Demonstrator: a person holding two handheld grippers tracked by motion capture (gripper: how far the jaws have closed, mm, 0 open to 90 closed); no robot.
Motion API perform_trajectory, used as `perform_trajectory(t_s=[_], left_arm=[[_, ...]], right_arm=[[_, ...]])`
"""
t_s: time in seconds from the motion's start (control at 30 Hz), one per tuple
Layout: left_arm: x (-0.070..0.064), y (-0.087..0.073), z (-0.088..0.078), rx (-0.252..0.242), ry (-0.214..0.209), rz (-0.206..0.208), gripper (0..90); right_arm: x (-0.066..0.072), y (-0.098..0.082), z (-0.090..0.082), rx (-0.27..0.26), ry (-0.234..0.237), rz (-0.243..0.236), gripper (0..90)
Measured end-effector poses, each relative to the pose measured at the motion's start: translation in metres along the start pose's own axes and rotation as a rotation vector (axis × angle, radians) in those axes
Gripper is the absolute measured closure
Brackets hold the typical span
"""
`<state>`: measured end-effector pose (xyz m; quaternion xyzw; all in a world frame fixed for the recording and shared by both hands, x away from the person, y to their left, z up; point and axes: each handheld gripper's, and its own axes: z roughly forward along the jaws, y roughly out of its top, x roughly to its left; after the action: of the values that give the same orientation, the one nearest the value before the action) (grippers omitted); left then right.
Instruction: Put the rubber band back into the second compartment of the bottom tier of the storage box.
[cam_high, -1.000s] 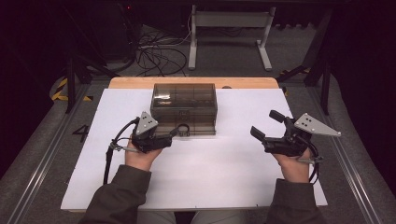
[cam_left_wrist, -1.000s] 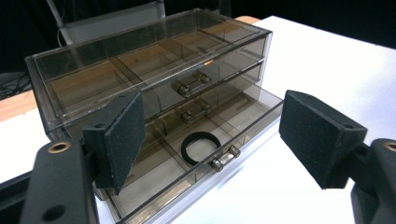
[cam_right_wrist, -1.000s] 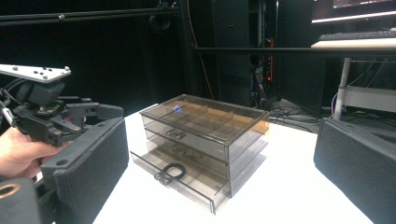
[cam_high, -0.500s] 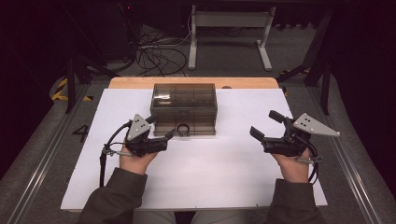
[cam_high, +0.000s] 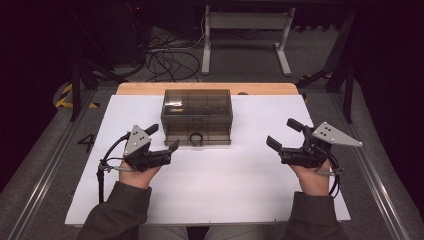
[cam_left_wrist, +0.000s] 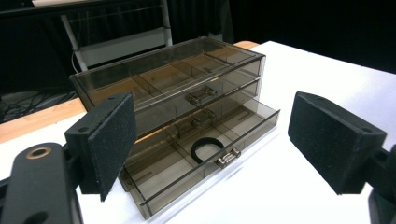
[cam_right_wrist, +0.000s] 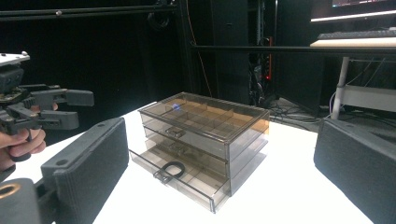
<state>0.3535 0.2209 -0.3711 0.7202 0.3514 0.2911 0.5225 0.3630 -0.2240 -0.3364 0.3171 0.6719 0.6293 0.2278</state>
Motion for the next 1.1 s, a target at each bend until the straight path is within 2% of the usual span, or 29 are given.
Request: perform_trajectory(t_s=[0.23, 0.73, 1.1], left_arm=[[0.0, 0.0, -0.008, -0.012, -0.009, 0.001, 14.3], [0.007, 0.002, -0.032, -0.07, 0.001, -0.009, 13.1], [0.009, 0.0, -0.046, -0.092, 0.0, -0.013, 11.7]], right_arm=[[0.001, -0.001, 0.001, 0.007, -0.007, -0.004, 3.9], [0.003, -0.001, 0.004, 0.012, -0.005, -0.009, 3.9], [0.005, -0.002, 0.003, 0.012, -0.008, -0.013, 3.9]])
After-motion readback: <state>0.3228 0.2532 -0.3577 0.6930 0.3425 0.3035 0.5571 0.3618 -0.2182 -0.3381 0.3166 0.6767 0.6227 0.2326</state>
